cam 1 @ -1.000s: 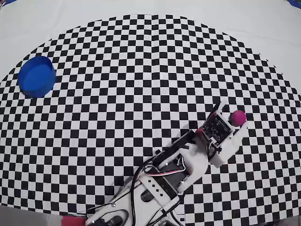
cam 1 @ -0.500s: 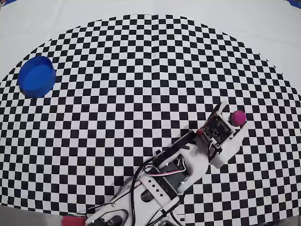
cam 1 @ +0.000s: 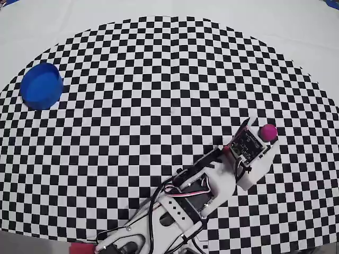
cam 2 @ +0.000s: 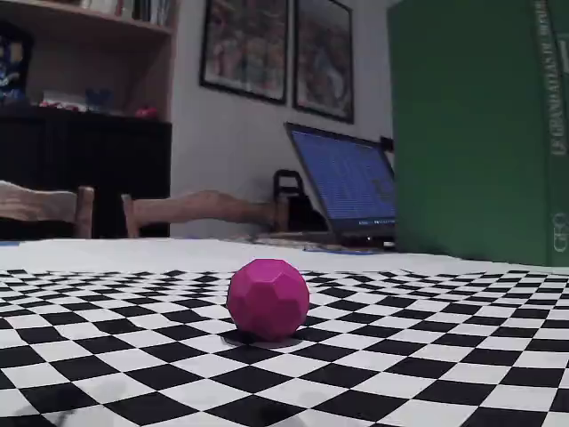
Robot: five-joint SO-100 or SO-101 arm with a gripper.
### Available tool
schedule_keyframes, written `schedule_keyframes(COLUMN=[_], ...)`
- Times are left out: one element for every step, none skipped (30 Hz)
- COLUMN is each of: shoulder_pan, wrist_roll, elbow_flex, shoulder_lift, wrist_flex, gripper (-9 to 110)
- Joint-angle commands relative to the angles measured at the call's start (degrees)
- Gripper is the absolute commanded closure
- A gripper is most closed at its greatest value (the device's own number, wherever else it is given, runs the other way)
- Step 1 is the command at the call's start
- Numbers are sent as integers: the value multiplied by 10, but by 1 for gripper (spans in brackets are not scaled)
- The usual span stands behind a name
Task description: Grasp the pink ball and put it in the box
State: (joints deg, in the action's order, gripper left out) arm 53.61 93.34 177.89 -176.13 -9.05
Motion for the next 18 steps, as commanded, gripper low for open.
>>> schedule_keyframes(shoulder_pan=[7, 7, 7, 7, 7, 7, 7, 7, 7, 7, 7, 7, 7, 7, 7, 7, 7, 7], wrist_roll=[5, 5, 5, 5, 5, 5, 5, 5, 5, 5, 5, 5, 5, 5, 5, 5, 5, 5], elbow_flex=[4, 4, 4, 4, 4, 4, 4, 4, 4, 4, 4, 4, 4, 4, 4, 4, 4, 3], shoulder_lift=[12, 16, 17, 18, 19, 20, 21, 22, 23, 24, 24, 25, 26, 29, 32, 33, 35, 36], wrist_flex=[18, 20, 20, 20, 21, 21, 22, 23, 23, 23, 23, 24, 25, 29, 31, 33, 34, 35], gripper=[72, 72, 72, 72, 71, 71, 71, 71, 71, 71, 71, 71, 71, 71, 71, 71, 71, 71])
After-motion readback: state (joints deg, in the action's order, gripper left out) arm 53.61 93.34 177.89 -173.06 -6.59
